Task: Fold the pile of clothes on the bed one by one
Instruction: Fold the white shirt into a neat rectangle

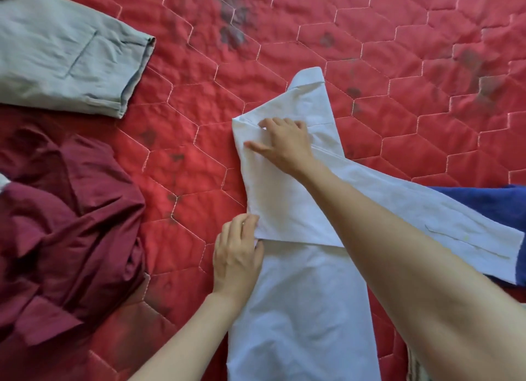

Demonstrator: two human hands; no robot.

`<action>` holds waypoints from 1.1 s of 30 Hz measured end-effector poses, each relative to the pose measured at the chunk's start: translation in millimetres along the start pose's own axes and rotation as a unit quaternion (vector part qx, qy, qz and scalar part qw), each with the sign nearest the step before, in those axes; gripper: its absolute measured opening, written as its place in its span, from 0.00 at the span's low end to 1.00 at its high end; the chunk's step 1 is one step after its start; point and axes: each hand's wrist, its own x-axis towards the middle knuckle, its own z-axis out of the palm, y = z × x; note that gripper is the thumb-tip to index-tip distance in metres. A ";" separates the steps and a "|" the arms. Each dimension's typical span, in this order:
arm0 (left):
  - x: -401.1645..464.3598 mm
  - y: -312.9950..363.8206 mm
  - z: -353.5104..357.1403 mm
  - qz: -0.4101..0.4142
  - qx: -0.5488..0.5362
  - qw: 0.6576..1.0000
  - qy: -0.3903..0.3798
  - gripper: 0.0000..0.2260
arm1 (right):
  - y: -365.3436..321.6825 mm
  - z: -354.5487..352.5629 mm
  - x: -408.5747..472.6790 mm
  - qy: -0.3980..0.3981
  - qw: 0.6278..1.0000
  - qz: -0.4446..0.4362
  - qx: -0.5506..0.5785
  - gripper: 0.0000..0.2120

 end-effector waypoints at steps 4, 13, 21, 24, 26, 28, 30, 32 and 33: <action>14.7 6.3 -4.4 -0.085 -0.065 0.993 0.054 0.11 | -18.9 -4.6 30.4 -0.046 0.984 0.010 0.172 0.25; 2.8 -21.0 -7.4 -0.114 -0.026 0.987 0.112 0.12 | -36.9 19.4 44.1 0.022 0.975 0.025 0.219 0.12; 5.0 -19.7 -14.1 -0.206 -0.123 0.970 0.041 0.09 | -36.5 24.3 43.9 0.051 0.975 -0.008 0.216 0.12; 5.5 -15.6 -15.6 -0.232 -0.132 0.964 -0.003 0.16 | -35.3 22.8 45.4 0.056 0.973 -0.018 0.225 0.11; 4.6 -14.6 -16.6 -0.235 -0.110 0.966 -0.014 0.13 | -33.9 22.5 45.8 0.064 0.971 -0.020 0.231 0.11; 4.0 -16.3 -16.6 -0.255 -0.111 0.961 -0.007 0.09 | -32.6 23.5 46.4 0.075 0.969 -0.019 0.234 0.10; 2.7 -20.8 -14.1 -0.272 -0.118 0.955 0.004 0.07 | -33.0 26.0 46.5 0.082 0.968 -0.017 0.236 0.10; 0.7 -24.8 -12.1 -0.280 -0.107 0.954 0.003 0.07 | -33.7 30.5 46.3 0.082 0.971 -0.014 0.223 0.11; -0.1 -25.4 -11.2 -0.279 -0.099 0.955 -0.001 0.06 | -34.4 32.5 45.4 0.080 0.974 -0.009 0.211 0.11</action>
